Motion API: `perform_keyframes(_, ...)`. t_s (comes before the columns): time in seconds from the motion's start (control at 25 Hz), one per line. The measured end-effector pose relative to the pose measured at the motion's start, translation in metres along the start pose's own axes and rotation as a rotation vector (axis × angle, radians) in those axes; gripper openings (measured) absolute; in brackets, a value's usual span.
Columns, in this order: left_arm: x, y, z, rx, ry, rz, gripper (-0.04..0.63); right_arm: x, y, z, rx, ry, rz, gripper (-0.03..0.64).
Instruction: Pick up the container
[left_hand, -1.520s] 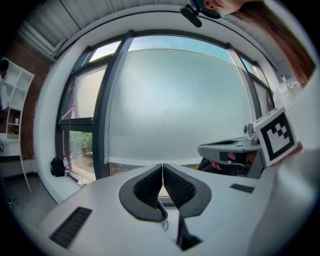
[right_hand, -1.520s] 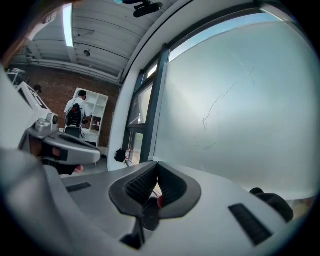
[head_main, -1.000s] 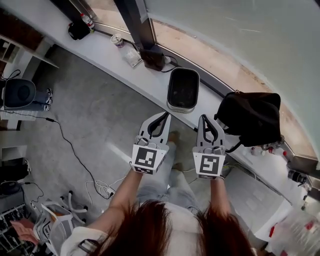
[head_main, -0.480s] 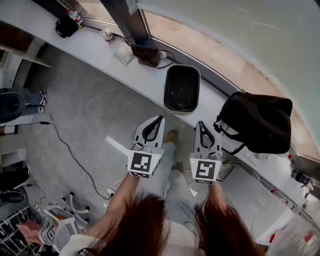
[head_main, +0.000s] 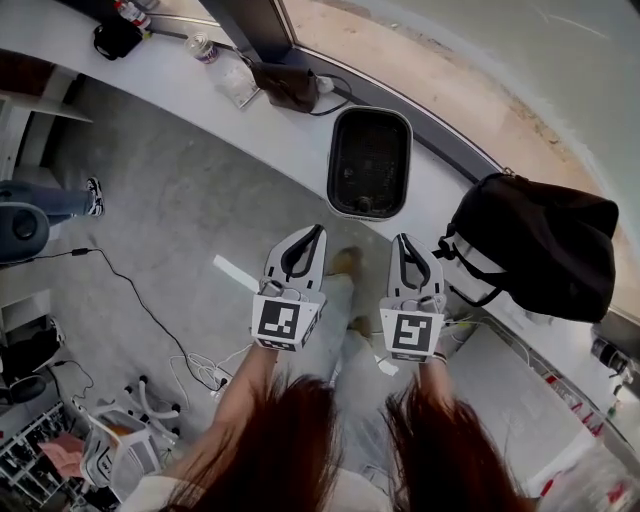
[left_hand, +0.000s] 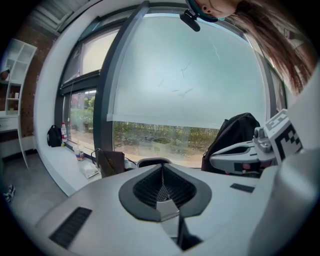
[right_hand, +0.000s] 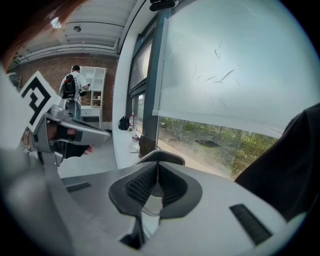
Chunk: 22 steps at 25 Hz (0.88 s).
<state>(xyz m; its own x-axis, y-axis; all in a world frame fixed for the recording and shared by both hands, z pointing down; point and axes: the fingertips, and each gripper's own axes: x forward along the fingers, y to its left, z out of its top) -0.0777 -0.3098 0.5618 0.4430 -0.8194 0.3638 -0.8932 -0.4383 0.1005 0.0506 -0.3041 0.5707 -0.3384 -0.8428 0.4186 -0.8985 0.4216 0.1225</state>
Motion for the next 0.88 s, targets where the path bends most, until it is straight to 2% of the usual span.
perform_keyframes(0.88,0.057,0.029,-0.133,-0.006,0.098,0.017,0.02,0.067,0.018,-0.135,0.025,0.116,0.054,0.026)
